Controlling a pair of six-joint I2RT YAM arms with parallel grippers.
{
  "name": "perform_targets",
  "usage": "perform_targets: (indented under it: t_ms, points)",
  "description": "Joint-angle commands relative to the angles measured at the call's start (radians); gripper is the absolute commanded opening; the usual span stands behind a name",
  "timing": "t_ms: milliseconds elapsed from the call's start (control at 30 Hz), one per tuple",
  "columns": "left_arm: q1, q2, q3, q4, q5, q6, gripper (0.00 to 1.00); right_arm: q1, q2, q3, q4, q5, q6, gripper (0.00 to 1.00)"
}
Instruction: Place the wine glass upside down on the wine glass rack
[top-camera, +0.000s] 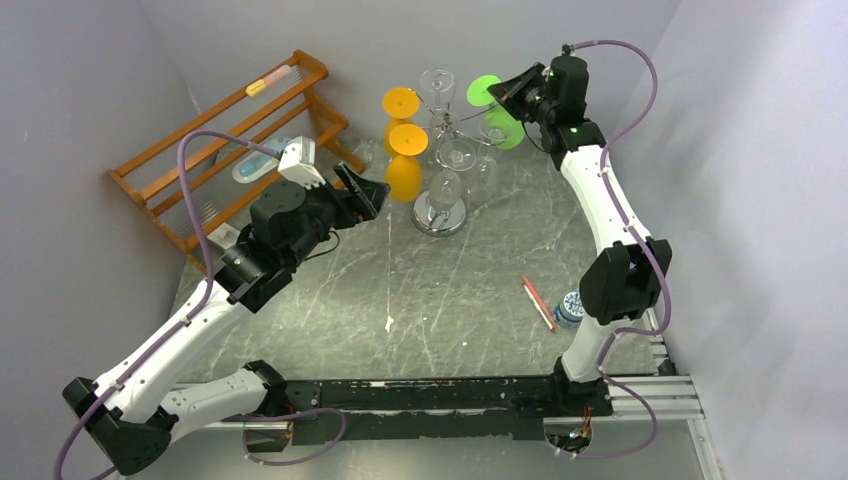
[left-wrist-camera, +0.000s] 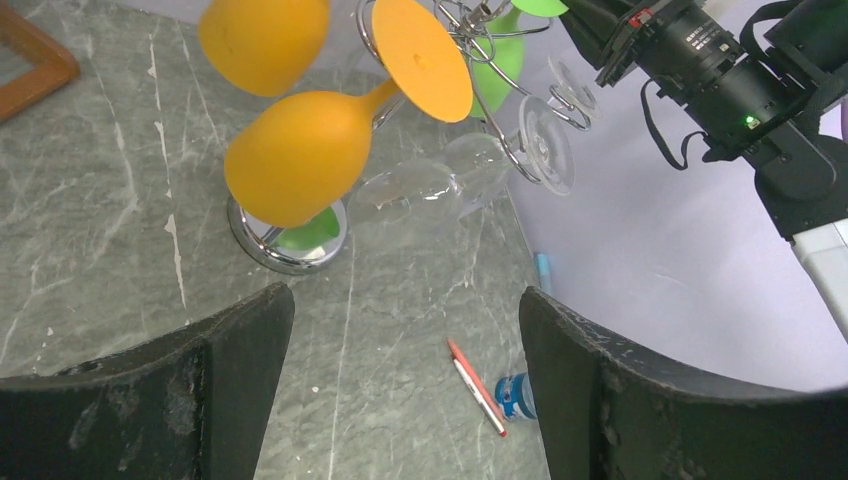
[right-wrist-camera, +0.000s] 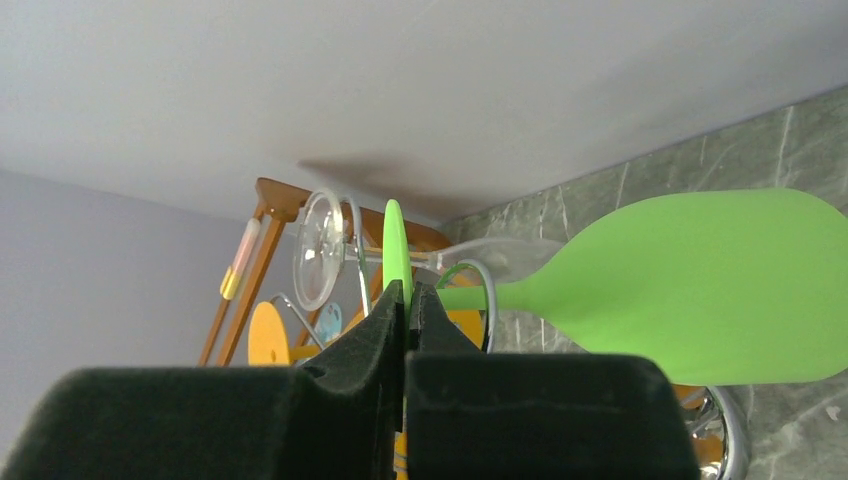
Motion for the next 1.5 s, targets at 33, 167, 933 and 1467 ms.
perform_targets:
  t_ms: [33,167,933,1467]
  points:
    - [0.006,-0.014,0.012,-0.021,-0.028,0.027,0.87,-0.003,0.027,0.047,0.014,-0.012,-0.001,0.00]
    - [0.007,-0.014,0.018,-0.024,-0.032,0.032,0.87,-0.003,0.033,0.063,-0.013,-0.011,-0.003,0.17]
    - [0.007,0.016,0.124,-0.154,-0.082,0.114,0.88,-0.003,-0.115,0.050,-0.172,0.153,-0.148,0.55]
    - [0.006,0.010,0.478,-0.600,-0.202,0.275,0.96,-0.003,-0.686,-0.623,-0.127,0.479,-0.344,0.99]
